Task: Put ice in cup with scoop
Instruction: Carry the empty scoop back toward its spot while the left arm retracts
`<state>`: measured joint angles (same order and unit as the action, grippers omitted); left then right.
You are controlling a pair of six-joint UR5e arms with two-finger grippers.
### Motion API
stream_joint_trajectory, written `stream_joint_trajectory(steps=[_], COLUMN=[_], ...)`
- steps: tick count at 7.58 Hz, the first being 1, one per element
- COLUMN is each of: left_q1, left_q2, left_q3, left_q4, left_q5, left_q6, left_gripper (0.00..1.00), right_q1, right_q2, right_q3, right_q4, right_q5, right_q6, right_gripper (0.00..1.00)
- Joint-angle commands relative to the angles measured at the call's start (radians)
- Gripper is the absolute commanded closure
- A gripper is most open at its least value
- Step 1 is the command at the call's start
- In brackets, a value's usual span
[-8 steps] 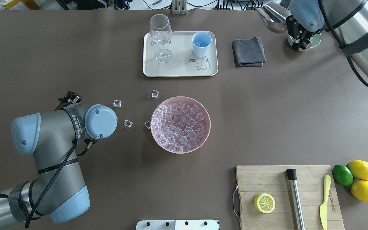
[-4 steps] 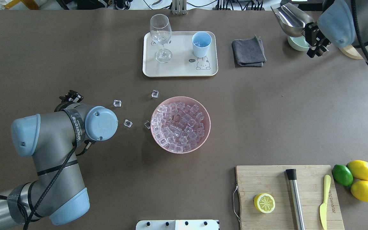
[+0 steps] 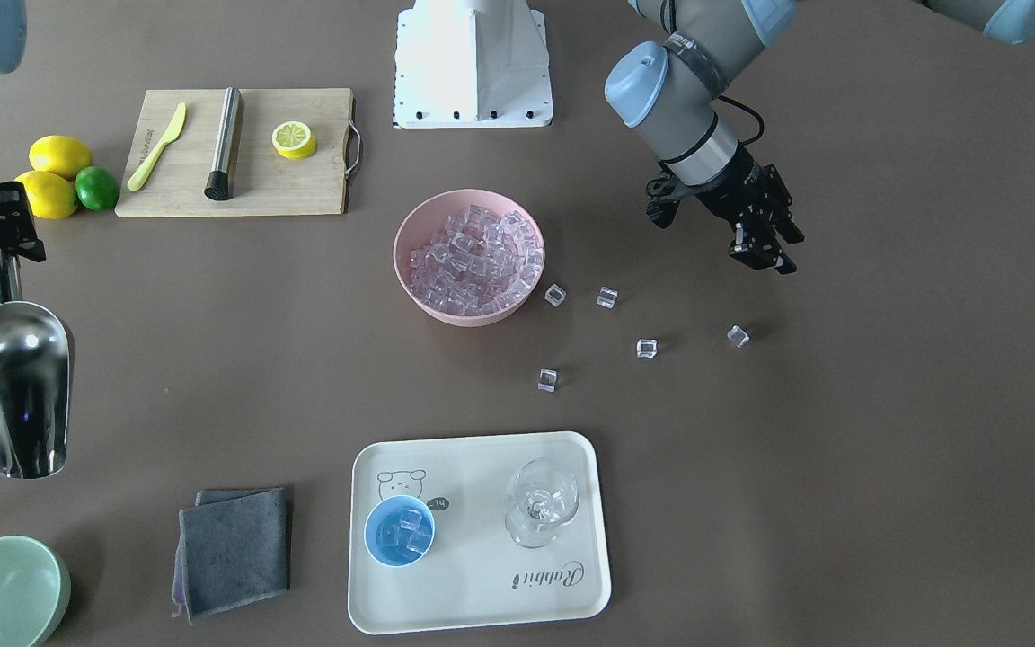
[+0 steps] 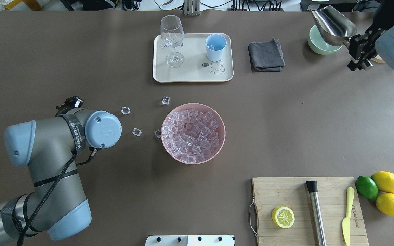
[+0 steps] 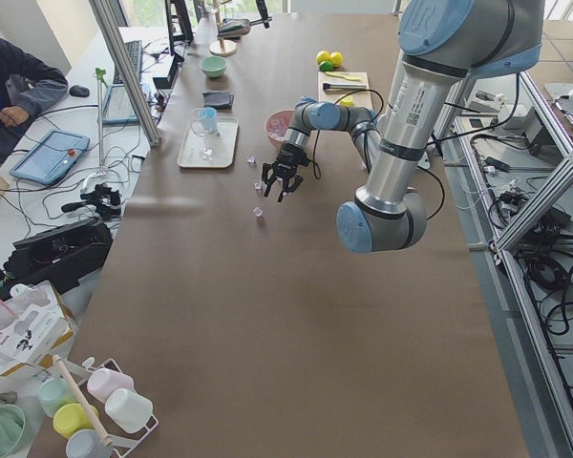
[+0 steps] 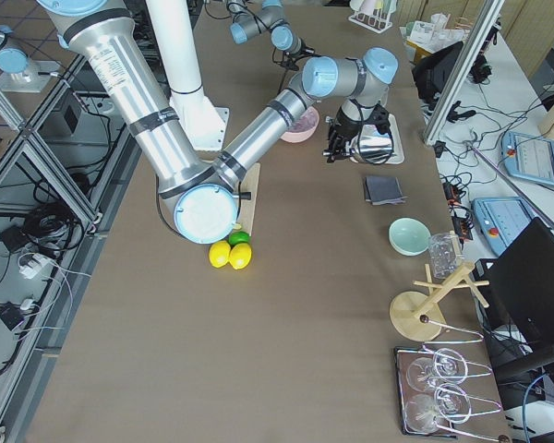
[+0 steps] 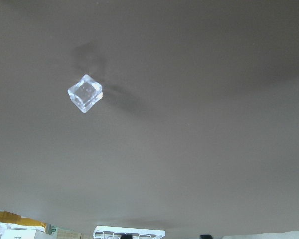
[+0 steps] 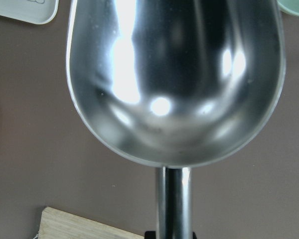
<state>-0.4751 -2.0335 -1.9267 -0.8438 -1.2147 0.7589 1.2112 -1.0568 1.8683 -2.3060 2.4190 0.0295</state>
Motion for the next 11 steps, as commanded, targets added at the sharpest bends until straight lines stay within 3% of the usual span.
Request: stream_joint_trajectory(steps=[1,3,5,7,8,10,11], left_q1=[-0.019,-0.092,-0.257,-0.391,-0.477,-0.688,-0.779], left_q2=[0.007,0.010,0.083,0.131,0.171,0.226,0.271], left_q3=[-0.018,-0.018,-0.015,0.000,0.005,0.069,0.074], left_q4=[-0.003,-0.065,-0.211,-0.250,-0.274,-0.288,-0.284], left_q5=[-0.002,-0.098,-0.285,-0.444,-0.530,-0.774,-0.834], left_q6=[0.003,0.000,-0.010,-0.161,-0.237,-0.318,-0.361], left_gripper=[0.02,0.02,0.02,0.02,0.02,0.02,0.02], right_q1=[0.019,0.037,0.066,0.111,0.128,0.146,0.146], right_q2=[-0.092,-0.181,-0.311,-0.495,-0.550,-0.558,-0.563], right_q3=[0.095,0.167,0.186,0.186,0.186,0.138,0.059], right_q4=[0.014,0.016,0.029,0.275,0.325,0.338,0.461], right_q5=[-0.024,-0.078,-0.078,-0.081,-0.083,-0.087,-0.086], right_q6=[-0.002,0.001,-0.003,0.001,0.001,0.003,0.013], right_gripper=[1.00,1.00,1.00,1.00,1.00,1.00,1.00])
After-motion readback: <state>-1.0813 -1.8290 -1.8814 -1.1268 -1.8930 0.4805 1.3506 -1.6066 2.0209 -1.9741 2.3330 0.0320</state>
